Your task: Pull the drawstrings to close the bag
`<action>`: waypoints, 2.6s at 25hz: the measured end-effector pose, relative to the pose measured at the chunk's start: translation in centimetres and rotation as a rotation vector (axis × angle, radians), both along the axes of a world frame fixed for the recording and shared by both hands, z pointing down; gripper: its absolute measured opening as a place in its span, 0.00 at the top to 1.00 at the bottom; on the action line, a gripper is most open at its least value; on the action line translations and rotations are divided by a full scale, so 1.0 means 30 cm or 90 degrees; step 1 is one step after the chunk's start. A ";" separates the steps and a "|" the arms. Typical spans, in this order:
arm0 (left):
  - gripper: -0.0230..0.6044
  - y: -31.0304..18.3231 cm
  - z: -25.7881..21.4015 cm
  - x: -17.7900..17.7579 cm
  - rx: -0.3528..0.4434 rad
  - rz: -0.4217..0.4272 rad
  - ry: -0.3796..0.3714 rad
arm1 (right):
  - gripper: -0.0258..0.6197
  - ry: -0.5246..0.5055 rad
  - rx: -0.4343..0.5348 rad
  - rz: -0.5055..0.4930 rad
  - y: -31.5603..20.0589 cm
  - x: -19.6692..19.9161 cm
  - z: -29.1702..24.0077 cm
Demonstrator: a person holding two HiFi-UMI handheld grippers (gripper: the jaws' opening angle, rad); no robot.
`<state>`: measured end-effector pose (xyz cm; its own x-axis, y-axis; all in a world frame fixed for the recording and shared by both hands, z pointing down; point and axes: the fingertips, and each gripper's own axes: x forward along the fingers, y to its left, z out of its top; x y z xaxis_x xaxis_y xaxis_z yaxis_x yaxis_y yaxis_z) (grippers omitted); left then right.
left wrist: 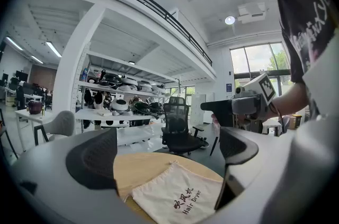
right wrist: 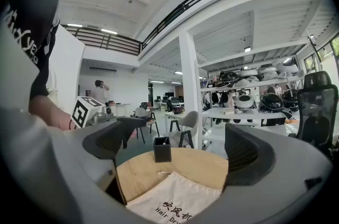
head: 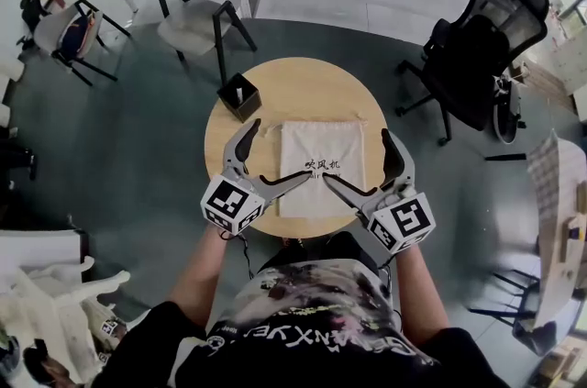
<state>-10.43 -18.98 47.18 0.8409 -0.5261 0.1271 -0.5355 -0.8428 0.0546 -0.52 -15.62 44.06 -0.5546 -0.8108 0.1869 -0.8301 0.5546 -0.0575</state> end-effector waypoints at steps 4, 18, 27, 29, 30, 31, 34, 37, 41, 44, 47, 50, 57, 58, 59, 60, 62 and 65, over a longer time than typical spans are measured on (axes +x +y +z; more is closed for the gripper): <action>0.03 -0.021 0.005 0.016 -0.001 -0.009 -0.004 | 0.05 -0.005 -0.002 -0.008 -0.024 0.014 0.009; 0.03 -0.098 0.042 0.138 -0.019 -0.053 -0.034 | 0.05 -0.030 -0.016 -0.058 -0.132 0.137 0.038; 0.03 -0.132 0.065 0.169 -0.031 -0.063 -0.048 | 0.05 -0.038 -0.030 -0.070 -0.173 0.176 0.065; 0.03 -0.141 0.073 0.173 -0.033 -0.063 -0.052 | 0.05 -0.037 -0.032 -0.072 -0.184 0.181 0.070; 0.03 -0.145 0.076 0.175 -0.034 -0.063 -0.054 | 0.05 -0.037 -0.033 -0.072 -0.190 0.184 0.073; 0.03 -0.149 0.079 0.177 -0.035 -0.063 -0.055 | 0.05 -0.036 -0.034 -0.073 -0.195 0.187 0.076; 0.03 -0.158 0.091 0.179 -0.040 -0.063 -0.058 | 0.05 -0.035 -0.038 -0.075 -0.208 0.191 0.086; 0.03 -0.165 0.109 0.178 -0.045 -0.064 -0.063 | 0.05 -0.034 -0.042 -0.078 -0.217 0.192 0.098; 0.03 -0.178 0.127 0.179 -0.049 -0.064 -0.071 | 0.05 -0.031 -0.048 -0.080 -0.234 0.201 0.116; 0.03 -0.187 0.147 0.176 -0.053 -0.066 -0.075 | 0.05 -0.028 -0.053 -0.079 -0.246 0.206 0.133; 0.03 -0.196 0.162 0.173 -0.059 -0.065 -0.080 | 0.05 -0.026 -0.058 -0.079 -0.257 0.211 0.147; 0.03 -0.210 0.179 0.176 -0.066 -0.061 -0.089 | 0.05 -0.018 -0.067 -0.082 -0.272 0.218 0.166; 0.03 -0.241 0.258 0.176 -0.083 -0.040 -0.125 | 0.05 0.015 -0.091 -0.097 -0.310 0.242 0.250; 0.03 -0.248 0.268 0.172 -0.082 -0.041 -0.131 | 0.05 0.021 -0.095 -0.100 -0.316 0.245 0.264; 0.03 -0.256 0.278 0.166 -0.079 -0.044 -0.137 | 0.05 0.026 -0.099 -0.101 -0.322 0.250 0.278; 0.03 -0.266 0.288 0.158 -0.076 -0.047 -0.143 | 0.05 0.031 -0.104 -0.100 -0.328 0.256 0.293; 0.03 -0.282 0.313 0.147 -0.076 -0.049 -0.157 | 0.05 0.041 -0.115 -0.096 -0.341 0.270 0.326; 0.03 -0.298 0.358 0.141 -0.084 -0.036 -0.177 | 0.05 0.063 -0.129 -0.112 -0.354 0.283 0.386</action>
<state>-6.20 -27.92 57.92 0.7345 -0.5343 0.4183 -0.5910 -0.8066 0.0073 7.98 -26.22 55.64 -0.6547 -0.6443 0.3953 -0.7292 0.6760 -0.1060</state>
